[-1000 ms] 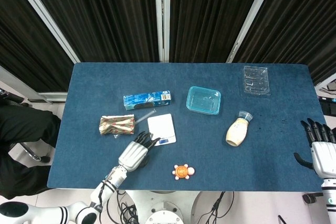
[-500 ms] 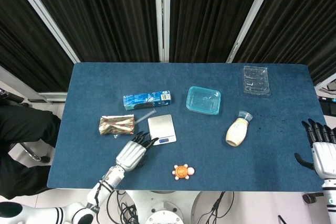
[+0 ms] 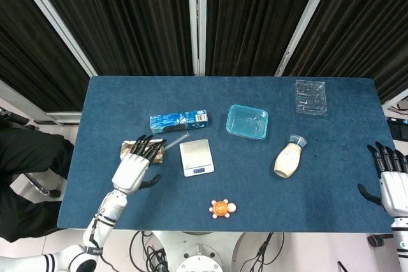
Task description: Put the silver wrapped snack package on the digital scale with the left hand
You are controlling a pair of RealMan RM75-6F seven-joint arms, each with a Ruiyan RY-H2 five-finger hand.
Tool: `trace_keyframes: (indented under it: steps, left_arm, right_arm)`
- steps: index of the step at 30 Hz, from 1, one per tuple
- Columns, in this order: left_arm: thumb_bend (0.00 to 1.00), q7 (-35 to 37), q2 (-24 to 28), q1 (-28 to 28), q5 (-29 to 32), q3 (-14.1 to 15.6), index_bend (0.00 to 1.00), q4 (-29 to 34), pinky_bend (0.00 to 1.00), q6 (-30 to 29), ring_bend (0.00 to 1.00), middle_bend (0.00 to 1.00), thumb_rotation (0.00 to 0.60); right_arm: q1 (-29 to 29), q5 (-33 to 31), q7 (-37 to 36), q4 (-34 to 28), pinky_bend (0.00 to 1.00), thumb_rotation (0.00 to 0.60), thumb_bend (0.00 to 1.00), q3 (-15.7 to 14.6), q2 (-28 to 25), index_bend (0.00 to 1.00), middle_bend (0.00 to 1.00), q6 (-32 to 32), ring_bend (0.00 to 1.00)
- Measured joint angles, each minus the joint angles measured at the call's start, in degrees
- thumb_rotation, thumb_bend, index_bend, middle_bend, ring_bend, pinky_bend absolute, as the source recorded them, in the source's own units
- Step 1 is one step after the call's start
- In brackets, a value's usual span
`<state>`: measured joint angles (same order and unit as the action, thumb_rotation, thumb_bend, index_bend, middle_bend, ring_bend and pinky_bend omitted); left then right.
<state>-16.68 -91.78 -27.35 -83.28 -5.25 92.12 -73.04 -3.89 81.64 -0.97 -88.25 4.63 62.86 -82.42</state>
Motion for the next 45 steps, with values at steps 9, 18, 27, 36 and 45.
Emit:
trace_keyframes:
  steps: [9, 18, 27, 36, 45]
  left_arm:
    - [0.16, 3.7, -0.4, 1.7, 5.6, -0.1, 0.00, -4.9, 0.00, 2.1, 0.00, 0.12, 0.600]
    - [0.16, 5.8, -2.2, 1.1, 7.8, -2.1, 0.00, -9.0, 0.00, 3.7, 0.00, 0.12, 0.600]
    - [0.17, 5.5, -4.3, -1.1, 11.1, -3.7, 0.13, -12.8, 0.00, 8.1, 0.00, 0.19, 0.600]
    - [0.26, 3.7, -7.9, -2.5, 11.1, -4.6, 0.44, -17.9, 0.06, 7.3, 0.14, 0.51, 0.600]
    - [0.31, 2.7, -9.2, -3.2, 10.1, -4.7, 0.54, -19.9, 0.15, 6.0, 0.23, 0.60, 0.600]
  right_arm:
    - [0.2, 1.6, 1.6, -3.2, 0.00, 0.600, 0.16, 1.0, -1.5, 0.00, 0.00, -3.0, 0.00]
    - [-0.2, 1.4, 4.2, -5.2, 0.00, 0.600, 0.16, 1.2, -1.6, 0.00, 0.00, -2.7, 0.00]
    - [0.1, 1.4, 6.2, -7.2, 0.00, 0.600, 0.16, 1.2, -2.0, 0.00, 0.00, -3.4, 0.00]
    - [0.5, 0.9, 5.5, -7.2, 0.00, 0.600, 0.16, 1.0, -2.5, 0.00, 0.00, -3.5, 0.00]
    - [0.8, 0.6, 3.6, -5.9, 0.00, 0.600, 0.16, 0.9, -2.6, 0.00, 0.00, -3.3, 0.00]
